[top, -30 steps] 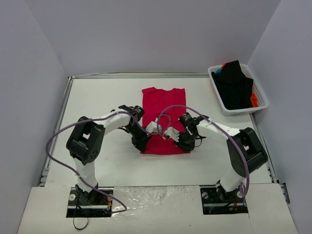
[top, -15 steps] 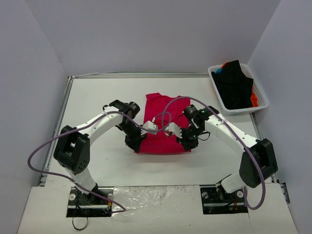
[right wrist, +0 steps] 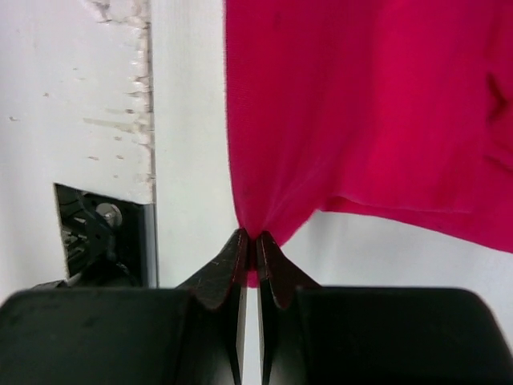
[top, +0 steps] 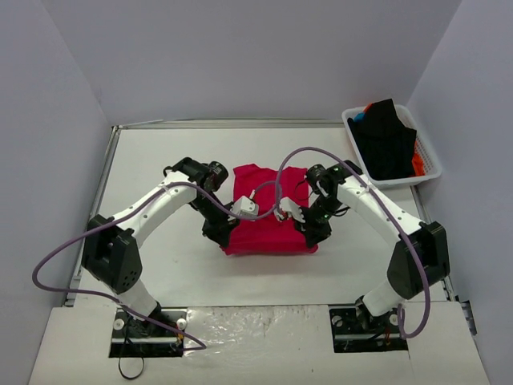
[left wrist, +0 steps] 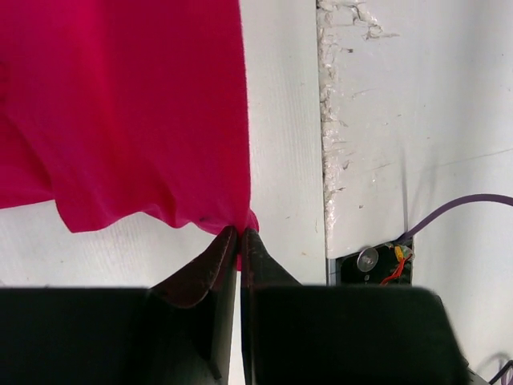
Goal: Fold and stack the t-shirts
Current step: Fold the long partially folded tshirt into a neat square
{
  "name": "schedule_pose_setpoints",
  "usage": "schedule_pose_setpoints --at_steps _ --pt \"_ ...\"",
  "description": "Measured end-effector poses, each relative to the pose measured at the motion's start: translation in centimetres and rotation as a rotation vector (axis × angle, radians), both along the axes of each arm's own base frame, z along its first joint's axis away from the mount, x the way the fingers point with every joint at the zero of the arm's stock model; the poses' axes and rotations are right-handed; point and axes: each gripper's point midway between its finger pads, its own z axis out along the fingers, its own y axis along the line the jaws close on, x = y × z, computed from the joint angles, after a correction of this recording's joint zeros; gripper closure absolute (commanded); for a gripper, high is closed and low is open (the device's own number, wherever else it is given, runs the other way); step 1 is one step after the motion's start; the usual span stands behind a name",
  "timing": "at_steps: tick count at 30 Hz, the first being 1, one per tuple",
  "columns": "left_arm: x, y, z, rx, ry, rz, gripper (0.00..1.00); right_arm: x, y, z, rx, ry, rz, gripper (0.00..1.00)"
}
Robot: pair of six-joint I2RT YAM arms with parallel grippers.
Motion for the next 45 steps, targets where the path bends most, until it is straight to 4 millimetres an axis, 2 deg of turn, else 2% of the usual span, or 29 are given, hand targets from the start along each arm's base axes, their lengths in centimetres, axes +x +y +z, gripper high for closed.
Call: schedule_pose_setpoints --at_steps 4,8,11,17,21,24,31,35,45 --pt "1.1 0.0 0.6 0.004 -0.035 0.02 0.98 3.8 -0.5 0.2 0.025 -0.009 -0.047 1.0" --pt "3.6 -0.6 2.0 -0.009 -0.112 0.031 0.98 7.7 -0.6 0.2 0.035 -0.032 -0.098 1.0" --pt "5.4 -1.1 2.7 -0.017 -0.154 0.036 0.98 9.8 -0.7 0.4 0.033 -0.051 -0.114 1.0" --pt "8.4 -0.7 2.2 0.004 -0.205 0.08 0.98 13.8 -0.1 1.7 0.057 -0.136 -0.144 1.0" --pt "10.4 -0.5 1.8 0.012 -0.252 0.117 0.98 16.1 0.3 2.7 0.067 -0.197 -0.167 1.0" --pt "12.7 -0.3 1.6 0.009 -0.311 0.171 0.98 18.1 0.5 2.9 0.071 -0.236 -0.187 1.0" --pt "18.6 -0.3 1.5 0.023 -0.478 0.297 0.98 21.4 0.5 1.1 0.044 -0.267 -0.232 1.0" --pt "21.6 -0.7 0.8 0.038 -0.536 0.34 0.98 23.1 0.3 0.6 0.031 -0.299 -0.268 1.0" --pt "26.0 -1.3 -0.1 0.068 -0.603 0.396 0.98 28.5 0.2 0.9 0.052 -0.415 -0.383 1.0"
